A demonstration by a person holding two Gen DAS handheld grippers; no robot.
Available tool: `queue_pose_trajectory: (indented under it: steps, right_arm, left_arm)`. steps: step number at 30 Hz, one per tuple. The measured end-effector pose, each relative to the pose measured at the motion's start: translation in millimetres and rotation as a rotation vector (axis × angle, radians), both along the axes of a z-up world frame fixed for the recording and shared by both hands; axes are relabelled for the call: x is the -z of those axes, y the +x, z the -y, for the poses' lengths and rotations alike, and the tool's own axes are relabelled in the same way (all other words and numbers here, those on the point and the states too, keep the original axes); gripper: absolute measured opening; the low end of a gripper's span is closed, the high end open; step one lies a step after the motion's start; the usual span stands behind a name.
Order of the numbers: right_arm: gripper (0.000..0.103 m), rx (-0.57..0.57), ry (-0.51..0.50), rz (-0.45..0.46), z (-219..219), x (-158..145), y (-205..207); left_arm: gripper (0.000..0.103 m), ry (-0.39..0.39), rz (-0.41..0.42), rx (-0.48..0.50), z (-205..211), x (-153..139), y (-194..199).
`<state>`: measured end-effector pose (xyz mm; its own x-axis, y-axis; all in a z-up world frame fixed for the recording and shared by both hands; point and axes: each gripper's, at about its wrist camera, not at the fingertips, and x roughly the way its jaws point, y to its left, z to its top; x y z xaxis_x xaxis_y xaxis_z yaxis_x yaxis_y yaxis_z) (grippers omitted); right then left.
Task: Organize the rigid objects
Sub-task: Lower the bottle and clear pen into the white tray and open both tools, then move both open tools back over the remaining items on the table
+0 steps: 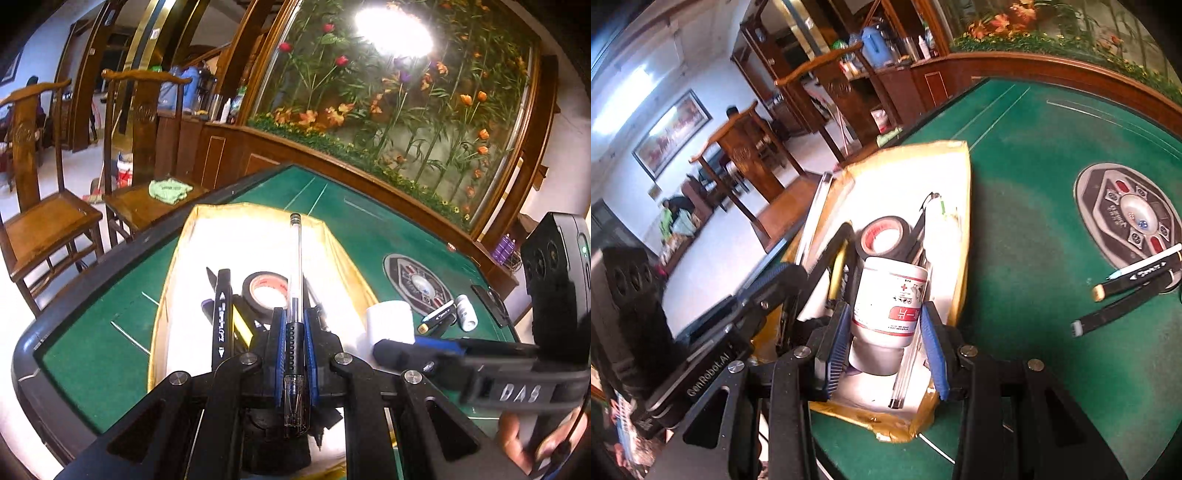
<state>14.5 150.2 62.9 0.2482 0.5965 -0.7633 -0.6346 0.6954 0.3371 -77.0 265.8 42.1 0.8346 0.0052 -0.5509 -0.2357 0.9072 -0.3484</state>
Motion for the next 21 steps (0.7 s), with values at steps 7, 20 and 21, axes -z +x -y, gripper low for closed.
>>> queue_pose_trajectory:
  steps: [7,20,21]
  right_arm:
    - [0.038,-0.025,-0.058,-0.011,-18,17,2]
    - [0.038,-0.035,-0.073,0.017,-28,20,5]
    - [0.038,-0.033,-0.066,0.013,-28,19,5]
  left_arm:
    - [0.009,-0.022,-0.036,-0.016,-4,9,12]
    - [0.009,-0.037,-0.070,-0.023,-5,18,18]
    - [0.010,-0.040,-0.069,-0.021,-5,17,17]
